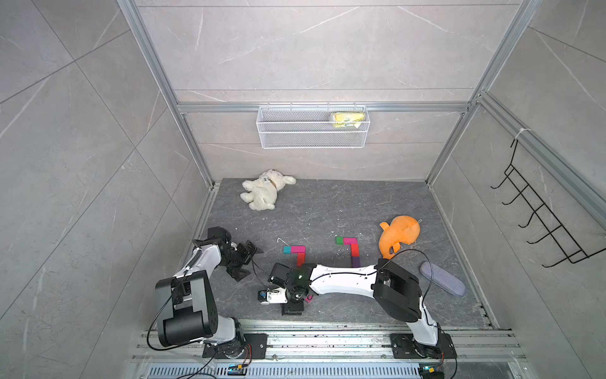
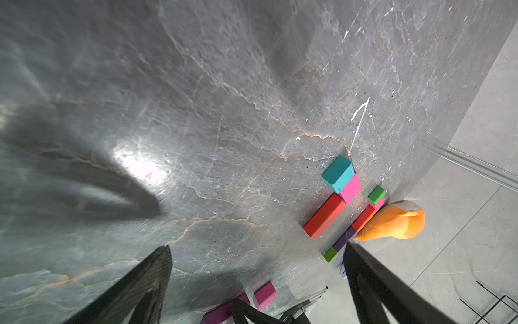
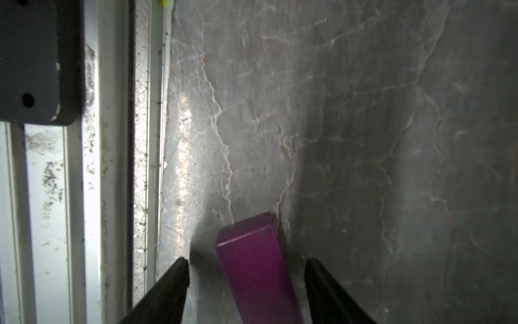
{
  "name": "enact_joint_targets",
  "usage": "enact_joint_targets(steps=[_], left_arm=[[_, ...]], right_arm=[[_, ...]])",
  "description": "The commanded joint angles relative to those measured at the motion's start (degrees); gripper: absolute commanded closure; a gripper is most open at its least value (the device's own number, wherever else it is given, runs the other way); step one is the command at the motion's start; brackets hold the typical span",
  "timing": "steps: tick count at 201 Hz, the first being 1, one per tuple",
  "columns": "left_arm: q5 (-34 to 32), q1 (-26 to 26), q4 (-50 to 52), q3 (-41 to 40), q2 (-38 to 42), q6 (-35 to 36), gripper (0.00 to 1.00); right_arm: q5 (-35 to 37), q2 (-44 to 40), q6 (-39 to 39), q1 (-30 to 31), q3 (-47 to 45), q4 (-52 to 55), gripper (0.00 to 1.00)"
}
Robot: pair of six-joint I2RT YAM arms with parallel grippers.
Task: Assemble the number 7 with building blocks
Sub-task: Pick up the building block from the center of the board.
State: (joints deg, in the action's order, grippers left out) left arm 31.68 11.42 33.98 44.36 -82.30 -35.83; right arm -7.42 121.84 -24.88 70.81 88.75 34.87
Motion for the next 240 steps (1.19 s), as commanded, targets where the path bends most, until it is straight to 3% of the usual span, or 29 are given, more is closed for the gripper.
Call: enact_joint_targets(steps=[1,31,69,133,167,240], left_arm=[[1.74,0.44,0.15,0.3,1.53,-0.12,0.0],[1.67,0.53,-0.04,0.04,1.67,-0.16,0.0],[1.65,0.53,-0.4,-0.5,1.6,-0.27,0.0],[1.42,0.8,-0.1,-0.09,2.41,-0.29,0.0],[0.9,0.88,-0.49,-0.1,3.68,-0.77,0.0],[-4.07,0.8,3.48,1.4,8.02,1.94,0.0]], right_arm=[[1.68,1.86,-1.55,-0.14,1.68,1.43,0.33],[3.95,2.27,-2.4,-0.15,1.91,2.5,0.43],[5.49,2.99,-2.21,-0.28,2.54,3.86,0.49],[7.71,3.62,3.16,-0.27,4.1,5.82,0.76],[8.01,-0.59,14.62,-0.93,2.83,2.13,0.79],[14.62,-2.14,51.59,-1.54,11.27,9.09,0.83]])
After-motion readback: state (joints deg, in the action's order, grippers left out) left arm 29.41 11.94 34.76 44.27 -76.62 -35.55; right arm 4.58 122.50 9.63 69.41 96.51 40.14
